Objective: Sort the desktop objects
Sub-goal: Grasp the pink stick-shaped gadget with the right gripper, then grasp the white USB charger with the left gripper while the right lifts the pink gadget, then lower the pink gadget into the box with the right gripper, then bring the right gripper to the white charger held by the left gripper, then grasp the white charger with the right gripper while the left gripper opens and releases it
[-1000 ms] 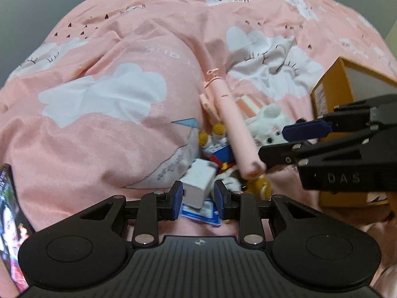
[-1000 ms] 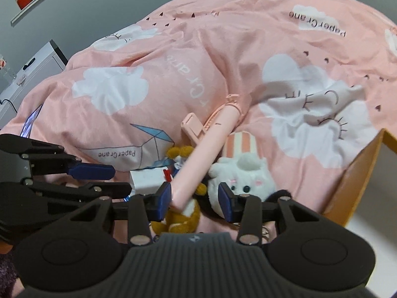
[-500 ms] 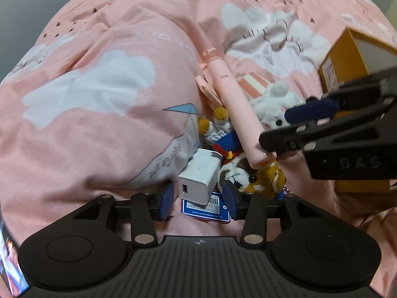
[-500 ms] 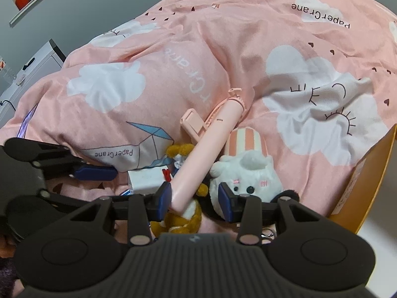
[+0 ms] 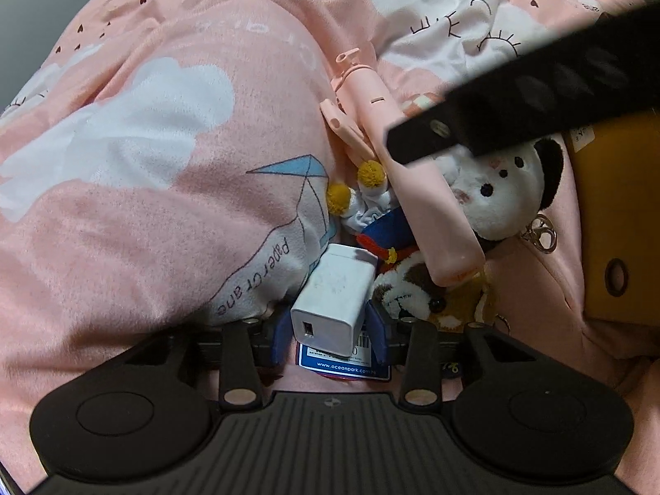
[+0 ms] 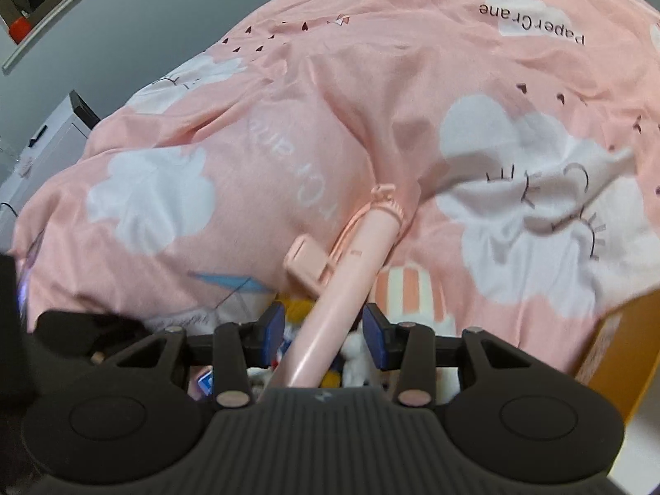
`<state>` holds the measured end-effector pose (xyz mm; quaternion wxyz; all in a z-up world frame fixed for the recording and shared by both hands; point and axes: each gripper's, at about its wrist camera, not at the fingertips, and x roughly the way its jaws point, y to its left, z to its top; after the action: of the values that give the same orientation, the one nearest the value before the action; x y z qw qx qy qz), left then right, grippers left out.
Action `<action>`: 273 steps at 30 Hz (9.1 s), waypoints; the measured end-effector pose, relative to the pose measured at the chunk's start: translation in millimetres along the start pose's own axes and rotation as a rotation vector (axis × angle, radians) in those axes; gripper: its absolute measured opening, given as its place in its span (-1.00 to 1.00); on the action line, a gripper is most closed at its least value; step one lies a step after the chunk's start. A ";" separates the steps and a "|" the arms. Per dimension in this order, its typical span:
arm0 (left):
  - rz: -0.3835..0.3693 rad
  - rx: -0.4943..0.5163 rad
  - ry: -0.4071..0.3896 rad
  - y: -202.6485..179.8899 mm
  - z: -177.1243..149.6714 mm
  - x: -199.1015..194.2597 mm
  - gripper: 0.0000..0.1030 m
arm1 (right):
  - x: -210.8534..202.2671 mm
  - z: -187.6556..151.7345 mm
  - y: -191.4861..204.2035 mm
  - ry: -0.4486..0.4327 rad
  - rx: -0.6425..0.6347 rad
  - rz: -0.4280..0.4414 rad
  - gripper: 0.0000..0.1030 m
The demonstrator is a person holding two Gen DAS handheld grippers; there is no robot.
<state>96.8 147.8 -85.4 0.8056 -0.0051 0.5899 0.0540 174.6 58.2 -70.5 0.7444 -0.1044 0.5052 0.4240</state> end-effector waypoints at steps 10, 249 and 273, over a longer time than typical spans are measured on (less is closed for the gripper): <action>-0.015 0.005 -0.013 -2.8 -3.5 -6.0 -0.21 | 29.1 21.7 29.7 0.006 -0.180 -0.038 -0.22; -0.330 0.630 -0.290 -193.8 -58.8 -103.1 -0.26 | -145.6 -177.0 -143.4 0.006 0.731 0.330 -0.11; -0.463 0.514 -0.331 -188.4 -35.2 -112.3 -0.05 | -268.5 -188.1 -157.0 0.017 0.103 -0.278 -0.13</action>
<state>47.4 -51.1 0.2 0.8560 0.0729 0.4292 -0.2789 130.5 -289.9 24.3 0.7959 -0.1387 0.5133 0.2895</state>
